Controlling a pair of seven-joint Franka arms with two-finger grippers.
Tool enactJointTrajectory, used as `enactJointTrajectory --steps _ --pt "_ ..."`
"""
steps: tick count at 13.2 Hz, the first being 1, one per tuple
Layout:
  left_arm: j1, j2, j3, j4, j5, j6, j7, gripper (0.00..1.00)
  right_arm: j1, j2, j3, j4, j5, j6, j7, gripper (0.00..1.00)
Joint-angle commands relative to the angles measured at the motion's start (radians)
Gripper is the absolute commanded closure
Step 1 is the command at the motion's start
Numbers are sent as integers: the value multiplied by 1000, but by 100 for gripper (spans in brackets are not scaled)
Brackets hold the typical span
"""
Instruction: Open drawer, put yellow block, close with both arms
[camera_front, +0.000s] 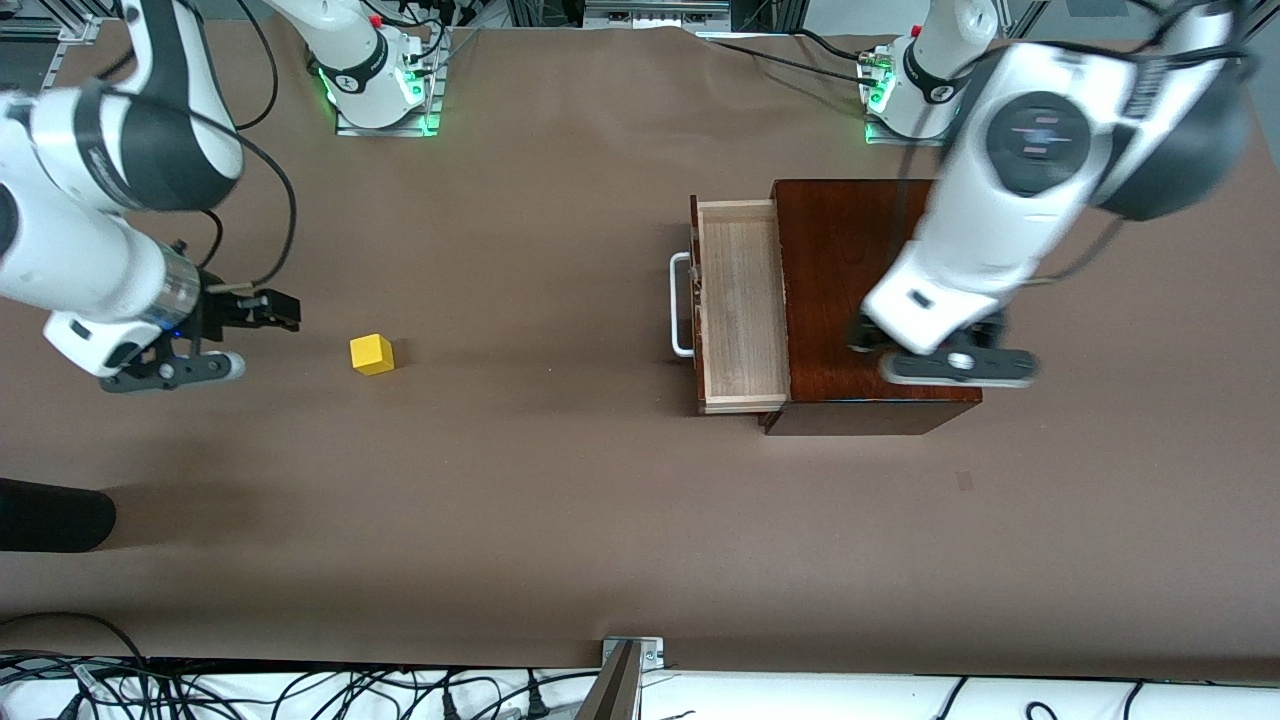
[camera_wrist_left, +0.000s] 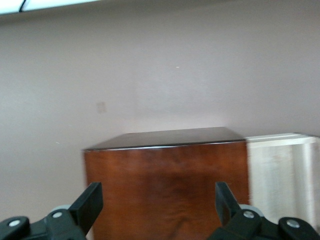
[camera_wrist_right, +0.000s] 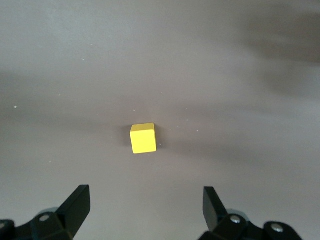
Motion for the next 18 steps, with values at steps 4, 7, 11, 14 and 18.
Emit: enactJointTrajectory --steps 4,7,11,14,18 --pt "125 -165 82 -110 -140 -48 243 0 2 64 13 -205 8 262 -5 0" --pt "118 -303 173 -337 -156 47 344 0 2 154 52 -229 14 372 -15 0" --pt "111 -401 216 -481 -177 210 341 0 8 165 77 -335 5 515 -95 0" --pt "114 -382 215 -439 -176 146 319 0 2 165 65 -335 2 512 -161 0" --pt "114 -377 209 -410 -176 83 306 0 -7 161 51 -415 2 548 -160 0"
